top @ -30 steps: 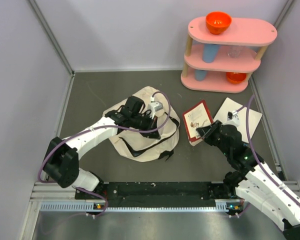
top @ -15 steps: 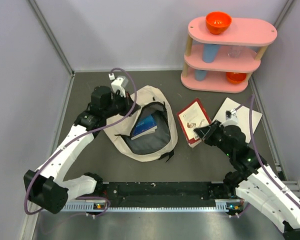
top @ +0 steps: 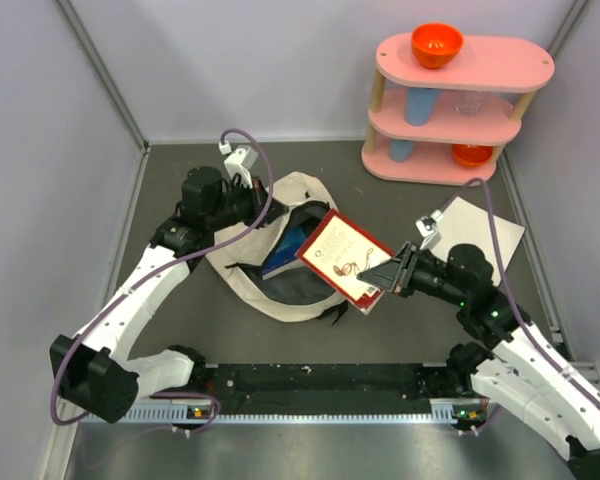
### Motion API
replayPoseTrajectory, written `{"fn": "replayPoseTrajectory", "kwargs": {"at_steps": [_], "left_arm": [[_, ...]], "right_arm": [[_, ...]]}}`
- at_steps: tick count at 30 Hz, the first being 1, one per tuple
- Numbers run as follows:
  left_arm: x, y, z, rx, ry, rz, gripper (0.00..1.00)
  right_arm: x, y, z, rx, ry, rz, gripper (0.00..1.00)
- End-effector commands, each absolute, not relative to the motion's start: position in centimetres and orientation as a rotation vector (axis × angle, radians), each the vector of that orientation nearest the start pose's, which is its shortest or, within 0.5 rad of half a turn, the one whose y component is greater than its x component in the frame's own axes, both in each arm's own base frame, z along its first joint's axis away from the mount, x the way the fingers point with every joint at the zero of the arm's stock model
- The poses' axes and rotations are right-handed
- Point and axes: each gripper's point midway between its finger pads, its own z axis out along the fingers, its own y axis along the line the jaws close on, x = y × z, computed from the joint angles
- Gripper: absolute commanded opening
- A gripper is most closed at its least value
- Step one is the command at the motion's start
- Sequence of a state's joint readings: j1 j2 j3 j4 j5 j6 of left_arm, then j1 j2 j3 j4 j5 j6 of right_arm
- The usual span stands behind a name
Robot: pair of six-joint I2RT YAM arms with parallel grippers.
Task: Pack the student bag
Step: Place the book in the student bag.
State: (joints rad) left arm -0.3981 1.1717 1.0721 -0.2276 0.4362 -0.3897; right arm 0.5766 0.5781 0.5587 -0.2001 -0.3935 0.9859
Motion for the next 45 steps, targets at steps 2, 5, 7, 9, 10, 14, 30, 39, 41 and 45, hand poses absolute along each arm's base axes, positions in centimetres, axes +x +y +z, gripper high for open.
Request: {"fn": "replayPoseTrajectory", "kwargs": {"at_steps": [2,5,7,9,10,14,30,39,41,45], "left_arm": [[30.1,-23.7,33.6,0.382,1.745,-1.048,0.0],[29.6,-23.8,34.1,0.391,1.732,-1.068,0.0],[29.1,-24.0,34.3,0.409,1.726,-1.085,0.0],[28.8,-24.0,34.3,0.415,1.726,-1.099,0.0],[28.5,-24.1,34.3,0.42,1.726,-1.109,0.0],[27.9,-24.2,33.9,0.424,1.727,-1.132,0.0],[26.8,-24.7,34.9,0.427,1.679,-1.193,0.0],[26.3,-25.0,35.2,0.445,1.675,-1.223,0.0],[26.2,-25.0,35.0,0.441,1.685,-1.225,0.0],[26.2,-24.8,34.6,0.435,1.696,-1.207,0.0]], "right_arm": [[15.0,25.9,25.5,-0.031,2.034,1.591,0.0],[15.5,27.4,25.2,-0.03,2.01,1.648,0.0],[16.1,28.2,24.2,0.0,2.033,1.669,0.0],[16.9,28.7,24.5,0.022,1.999,1.688,0.0],[17.6,29.1,23.9,0.039,2.012,1.682,0.0],[20.0,30.6,24.0,0.112,1.99,1.688,0.0],[26.5,36.4,21.8,0.476,1.935,1.618,0.0],[31.4,40.3,17.9,0.553,1.837,1.505,0.01],[32.5,41.3,16.6,0.543,1.808,1.501,0.02],[34.2,42.9,16.8,0.57,1.749,1.545,0.04]]}}
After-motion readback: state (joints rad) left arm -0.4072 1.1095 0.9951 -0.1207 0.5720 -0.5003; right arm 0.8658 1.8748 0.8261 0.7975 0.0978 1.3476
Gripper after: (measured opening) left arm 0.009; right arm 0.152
